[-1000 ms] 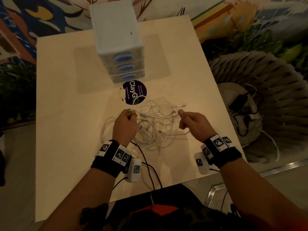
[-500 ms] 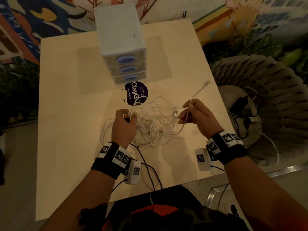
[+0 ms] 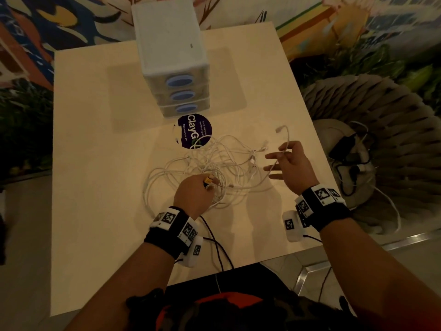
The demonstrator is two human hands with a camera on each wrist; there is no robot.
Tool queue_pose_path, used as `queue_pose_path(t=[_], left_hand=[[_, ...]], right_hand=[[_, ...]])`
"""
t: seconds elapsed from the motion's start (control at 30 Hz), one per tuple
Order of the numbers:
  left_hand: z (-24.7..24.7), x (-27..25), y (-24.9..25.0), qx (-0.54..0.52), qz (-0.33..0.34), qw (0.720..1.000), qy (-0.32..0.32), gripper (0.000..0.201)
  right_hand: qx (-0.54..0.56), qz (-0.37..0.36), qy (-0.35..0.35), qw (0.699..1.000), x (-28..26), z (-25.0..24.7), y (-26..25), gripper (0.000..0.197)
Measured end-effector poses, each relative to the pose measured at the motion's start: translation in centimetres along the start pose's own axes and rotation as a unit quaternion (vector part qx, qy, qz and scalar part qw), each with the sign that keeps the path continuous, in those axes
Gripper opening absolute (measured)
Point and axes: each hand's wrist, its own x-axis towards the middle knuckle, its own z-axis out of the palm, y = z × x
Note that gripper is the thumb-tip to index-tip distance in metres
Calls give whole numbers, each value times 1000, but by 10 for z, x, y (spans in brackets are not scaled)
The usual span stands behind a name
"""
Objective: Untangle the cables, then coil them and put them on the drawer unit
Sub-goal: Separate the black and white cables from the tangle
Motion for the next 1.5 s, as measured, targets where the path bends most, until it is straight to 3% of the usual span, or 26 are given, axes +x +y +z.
queue_pose_path(t=[0.23,0.43,0.6,0.67,0.77,0.83,0.87,0.9,1.0,1.13,1.3,1.5], left_hand=[[12,7,-1,45,79,996,-7,13],[20,14,-6,73,81,994,-16,10],[5,2,2,27,135,990,9,7],[-2,-3,7,16,149,988,20,6],[-10,-6,10,7,161,986,31,8],[-14,-9,11,0,164,986,36,13],[-14,-10,12,0,166,985,37,17],[-14,-11,14,3,166,985,39,19],[-11,-13,15,17,159,986,51,18],[-9,-15,10,28,155,986,61,17],[-15,-18,2,10,137,988,71,22],[-22,-22,-4,-27,108,987,112,20]], right_hand=[[28,50,-14,998,-2,1,14,21],[41,63,-22,997,-1,0,14,19],[-87,50,-44,994,0,-4,18,23],[-198,37,-57,978,1,-5,20,37],[-321,-56,-9,945,-3,-2,13,59],[-342,-185,48,920,-10,7,-3,36],[-354,-223,39,907,-13,15,-15,26],[-373,-230,-2,899,-16,25,-27,28],[-427,-170,-135,878,-22,57,-45,44],[-408,-144,-177,884,-15,74,-39,32],[-379,-127,-183,898,-9,71,-26,19],[-391,-127,-113,904,-5,57,-5,20]])
